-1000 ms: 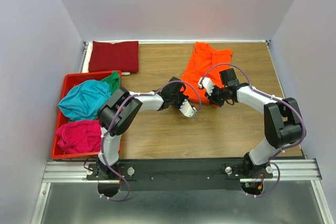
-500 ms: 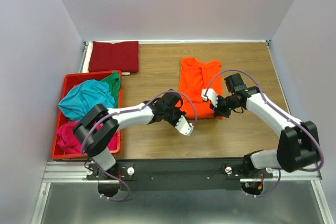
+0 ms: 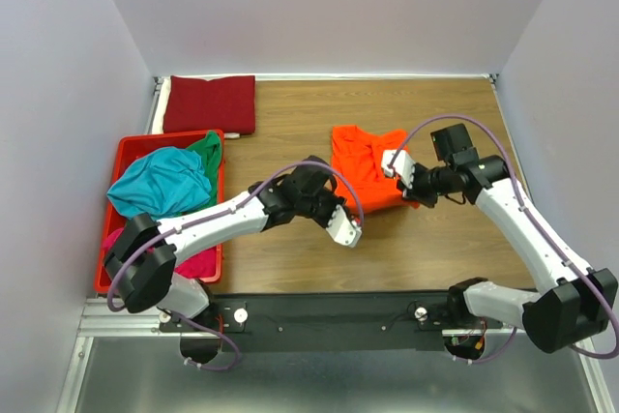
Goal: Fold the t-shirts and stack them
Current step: Fold the tshirt
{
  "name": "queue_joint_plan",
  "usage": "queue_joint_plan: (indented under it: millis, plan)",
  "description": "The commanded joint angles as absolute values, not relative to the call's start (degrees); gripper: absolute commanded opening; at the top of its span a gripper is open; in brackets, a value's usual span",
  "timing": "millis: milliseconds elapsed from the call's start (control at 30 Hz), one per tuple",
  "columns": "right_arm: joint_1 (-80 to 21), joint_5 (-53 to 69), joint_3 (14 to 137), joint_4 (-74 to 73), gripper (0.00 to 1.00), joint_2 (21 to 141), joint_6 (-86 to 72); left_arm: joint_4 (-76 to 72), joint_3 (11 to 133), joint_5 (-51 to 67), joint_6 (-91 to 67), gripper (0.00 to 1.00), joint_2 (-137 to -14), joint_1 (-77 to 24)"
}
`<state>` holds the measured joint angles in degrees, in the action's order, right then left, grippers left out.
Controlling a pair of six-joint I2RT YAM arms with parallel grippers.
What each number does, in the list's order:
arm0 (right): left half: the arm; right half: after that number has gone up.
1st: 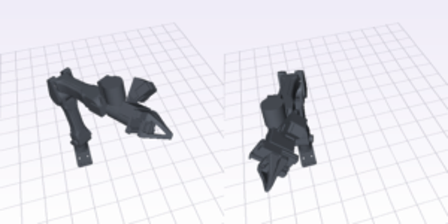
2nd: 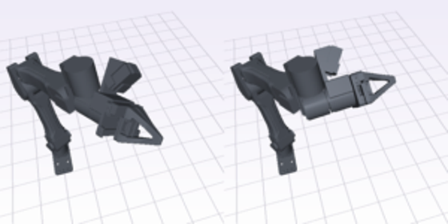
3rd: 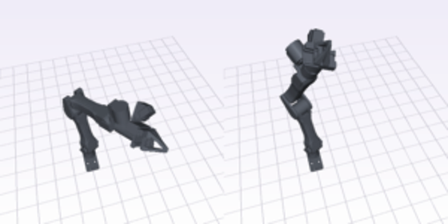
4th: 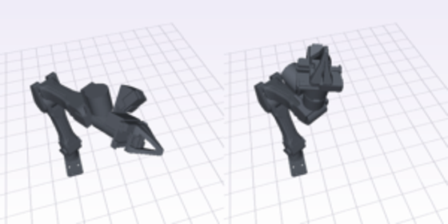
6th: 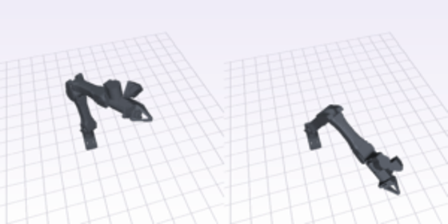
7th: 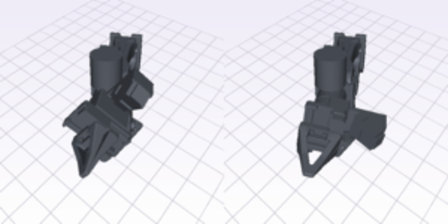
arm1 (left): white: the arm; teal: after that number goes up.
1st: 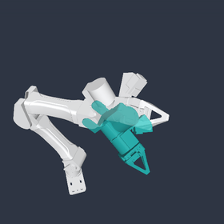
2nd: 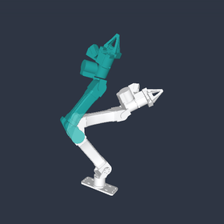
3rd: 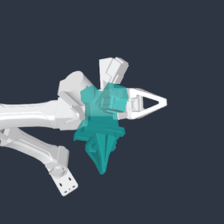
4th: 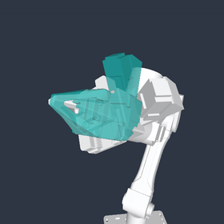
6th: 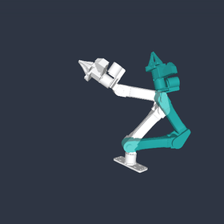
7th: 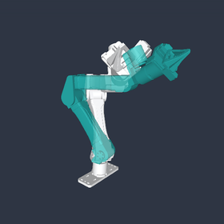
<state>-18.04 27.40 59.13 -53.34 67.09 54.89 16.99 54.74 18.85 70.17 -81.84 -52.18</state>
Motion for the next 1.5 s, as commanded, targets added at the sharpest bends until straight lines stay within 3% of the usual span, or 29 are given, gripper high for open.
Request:
queue_joint_plan:
  millis: [0, 333, 867, 1167, 1467]
  plan:
    - [-17.9, 18.5, 64.0, -47.0, 0.01, 70.2, 49.1, 18.5, 60.8, 16.6, 71.4, 0.00, -84.3, -50.0]
    - [-13.7, 14.0, 74.6, -38.1, 0.00, 81.5, 44.4, 19.3, 80.5, 14.5, 73.3, 0.00, -97.7, -42.5]
    - [-8.6, 15.5, 88.2, -33.2, 0.00, 101.1, 42.6, 19.1, 96.9, 19.7, 74.4, 0.00, -115.9, -34.7]
    - [-8.4, 17.4, 86.5, -33.2, 0.01, 99.8, 42.2, 18.4, 93.8, 19.6, 73.7, 0.00, -112.9, -34.5]
    - [-8.6, 27.5, 71.8, -36.4, 0.01, 80.6, 45.6, 17.4, 76.3, 22.1, 70.0, 0.00, -96.3, -38.9]
